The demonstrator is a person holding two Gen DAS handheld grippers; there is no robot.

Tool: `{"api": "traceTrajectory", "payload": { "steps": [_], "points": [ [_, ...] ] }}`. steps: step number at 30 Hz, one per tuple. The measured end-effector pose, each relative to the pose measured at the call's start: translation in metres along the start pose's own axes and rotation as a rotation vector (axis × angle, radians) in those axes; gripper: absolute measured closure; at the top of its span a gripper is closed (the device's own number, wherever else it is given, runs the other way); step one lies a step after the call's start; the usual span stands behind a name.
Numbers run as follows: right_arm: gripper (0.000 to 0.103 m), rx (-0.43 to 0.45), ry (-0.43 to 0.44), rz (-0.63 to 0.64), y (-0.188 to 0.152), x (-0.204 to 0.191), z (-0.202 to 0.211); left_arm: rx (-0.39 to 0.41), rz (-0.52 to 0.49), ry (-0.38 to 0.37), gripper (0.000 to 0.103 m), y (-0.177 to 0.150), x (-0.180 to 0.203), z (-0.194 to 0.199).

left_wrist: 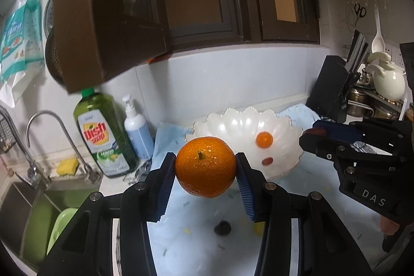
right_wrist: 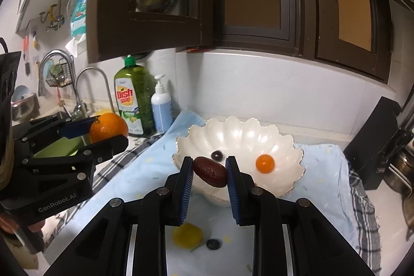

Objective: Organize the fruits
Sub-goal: 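Carry the date and mandarin over the white bowl with both tools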

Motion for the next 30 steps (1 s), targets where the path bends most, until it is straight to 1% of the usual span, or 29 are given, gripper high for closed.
{"api": "traceTrajectory", "payload": {
  "steps": [9, 14, 21, 26, 30],
  "points": [
    [0.076, 0.015, -0.004, -0.005, 0.016, 0.025, -0.020, 0.026, 0.000, -0.015, 0.057, 0.031, 0.014, -0.024],
    [0.076, 0.009, -0.004, -0.018, 0.021, 0.041, -0.039, 0.017, -0.006, -0.015, 0.057, 0.043, 0.020, -0.047],
    [0.076, -0.036, 0.015, -0.034, 0.025, 0.061, -0.075, -0.001, 0.015, -0.013, 0.057, 0.057, 0.021, -0.084],
    [0.076, -0.067, 0.027, -0.046, 0.026, 0.074, -0.100, -0.014, 0.012, -0.009, 0.057, 0.066, 0.024, -0.108],
    [0.076, -0.100, 0.043, -0.057, 0.027, 0.084, -0.122, -0.046, 0.012, -0.015, 0.057, 0.068, 0.028, -0.131]
  ]
}}
Point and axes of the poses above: each gripper's, at about its wrist camera, not at the fingertips, and z roughly against the way its jaws point, x to its right, y to its top, the point moved 8 cm from there along -z, roughly the way its jaws point, and after that the axes turned 10 degrees about z, right-handed, at the moved point
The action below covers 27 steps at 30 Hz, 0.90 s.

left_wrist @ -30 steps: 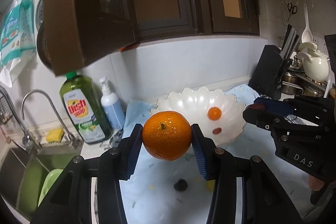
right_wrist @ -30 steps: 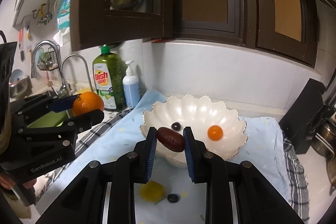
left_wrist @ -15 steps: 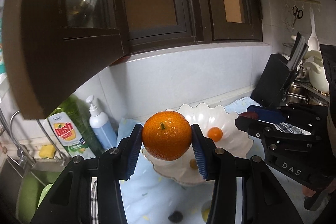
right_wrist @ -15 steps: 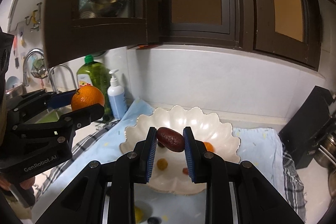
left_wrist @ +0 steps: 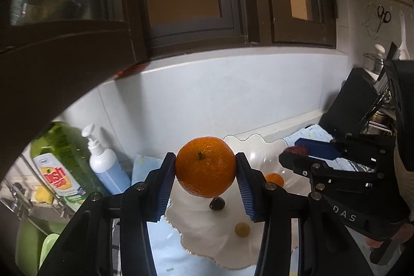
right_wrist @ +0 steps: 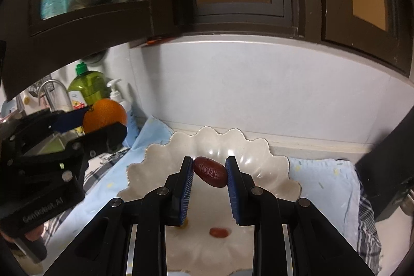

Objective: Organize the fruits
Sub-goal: 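Carry the date and mandarin over the white bowl with both tools, then open both tools to drop the date and mandarin into the bowl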

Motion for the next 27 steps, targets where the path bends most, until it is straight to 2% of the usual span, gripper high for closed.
{"api": "traceTrajectory", "payload": {
  "steps": [6, 15, 19, 27],
  "points": [
    [0.076, -0.059, 0.018, -0.009, 0.002, 0.015, -0.031, -0.087, -0.003, -0.011, 0.057, -0.005, 0.005, -0.044],
    [0.076, -0.211, 0.038, -0.005, -0.013, 0.034, -0.085, -0.194, -0.017, -0.005, 0.057, -0.017, 0.007, -0.099],
    [0.076, -0.268, 0.037, 0.007, -0.021, 0.038, -0.104, -0.254, -0.013, -0.009, 0.057, -0.026, 0.007, -0.120],
    [0.076, -0.343, 0.056, -0.025, -0.033, 0.047, -0.129, -0.325, -0.019, -0.001, 0.057, -0.039, 0.007, -0.147]
  ]
}}
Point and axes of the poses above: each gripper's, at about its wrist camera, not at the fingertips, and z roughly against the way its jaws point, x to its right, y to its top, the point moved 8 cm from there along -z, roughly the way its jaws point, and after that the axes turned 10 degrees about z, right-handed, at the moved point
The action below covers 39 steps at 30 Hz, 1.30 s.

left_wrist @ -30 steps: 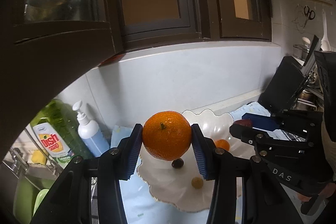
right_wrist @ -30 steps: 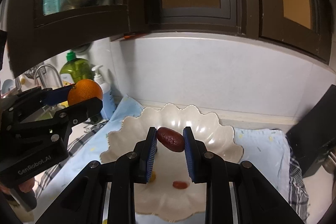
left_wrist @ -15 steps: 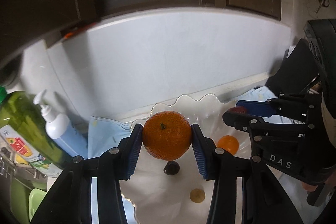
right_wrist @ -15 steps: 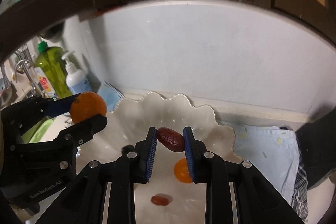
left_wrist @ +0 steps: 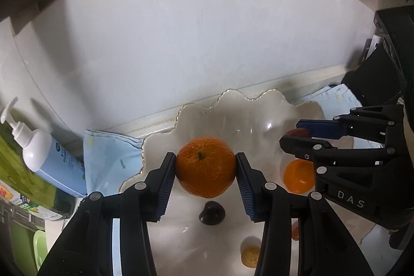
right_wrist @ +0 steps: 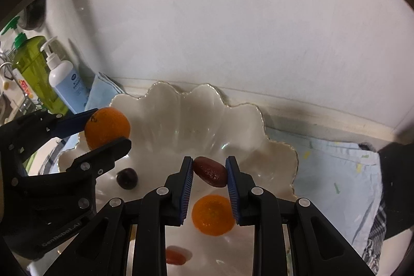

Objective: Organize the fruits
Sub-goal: 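Open both tools to drop the date and mandarin into the bowl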

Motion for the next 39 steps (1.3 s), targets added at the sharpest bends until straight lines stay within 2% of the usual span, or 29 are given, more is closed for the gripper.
{"api": "traceTrajectory", "payload": {
  "steps": [7, 8, 9, 10, 11, 12, 15, 23, 30, 39],
  "points": [
    [0.075, -0.016, 0.003, -0.005, 0.001, -0.001, -0.010, -0.048, 0.008, -0.005, 0.056, -0.005, -0.001, -0.011],
    [0.075, -0.018, 0.004, -0.009, 0.001, 0.000, -0.010, -0.046, 0.008, -0.004, 0.055, -0.005, -0.001, -0.011],
    [0.074, -0.020, 0.006, -0.012, 0.001, -0.001, -0.012, -0.041, 0.009, 0.000, 0.049, -0.004, -0.001, -0.010],
    [0.070, -0.026, 0.010, -0.017, 0.002, -0.001, -0.013, -0.027, 0.008, 0.009, 0.044, -0.002, -0.002, -0.007],
    [0.062, -0.028, 0.010, -0.021, 0.002, -0.001, -0.013, -0.016, 0.004, 0.018, 0.043, 0.000, -0.002, -0.006],
    [0.060, -0.028, 0.005, -0.025, 0.002, 0.000, -0.013, -0.002, -0.001, 0.029, 0.042, 0.002, -0.003, -0.003],
    [0.059, -0.028, -0.002, -0.030, 0.002, 0.001, -0.013, 0.013, -0.008, 0.042, 0.040, 0.005, -0.006, 0.001],
    [0.045, -0.001, -0.041, -0.032, 0.002, 0.001, 0.001, 0.039, 0.017, 0.077, 0.029, 0.005, -0.017, 0.010],
    [0.043, 0.030, -0.060, -0.039, 0.004, 0.001, 0.019, 0.059, 0.046, 0.088, 0.020, 0.002, -0.024, 0.024],
    [0.043, 0.082, -0.080, -0.022, 0.000, -0.010, 0.052, 0.086, 0.067, 0.066, 0.020, -0.004, -0.023, 0.054]
  ]
}}
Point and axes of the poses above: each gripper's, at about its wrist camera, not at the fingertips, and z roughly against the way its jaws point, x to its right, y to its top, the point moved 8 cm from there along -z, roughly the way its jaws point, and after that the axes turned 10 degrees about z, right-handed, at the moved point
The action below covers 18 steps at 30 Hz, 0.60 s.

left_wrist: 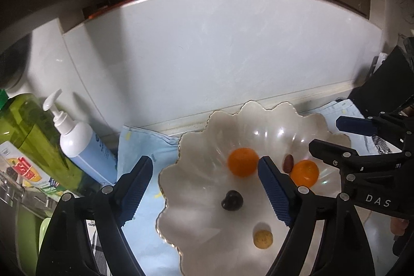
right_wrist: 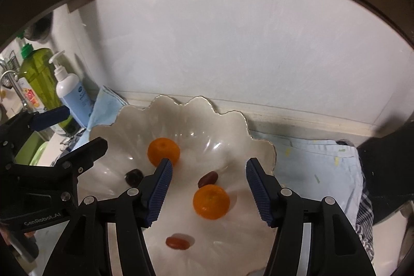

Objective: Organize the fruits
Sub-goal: 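Withdraw both tools from the bowl toward the yellow citrus and dark plum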

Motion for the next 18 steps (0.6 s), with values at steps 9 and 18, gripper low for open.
{"api": "traceTrajectory", "payload": {
  "steps": [9, 18],
  "points": [
    [0.043, 0.089, -0.011, 0.018, -0.005, -0.014, 0.052, 0.084, -0.033, -0.033, 0.020, -0.004, 0.006, 0.055],
    [0.043, 0.198, -0.038, 0.029, -0.006, -0.024, 0.114, 0.185, -0.023, -0.062, 0.020, -0.005, -0.001, 0.117]
  ]
}}
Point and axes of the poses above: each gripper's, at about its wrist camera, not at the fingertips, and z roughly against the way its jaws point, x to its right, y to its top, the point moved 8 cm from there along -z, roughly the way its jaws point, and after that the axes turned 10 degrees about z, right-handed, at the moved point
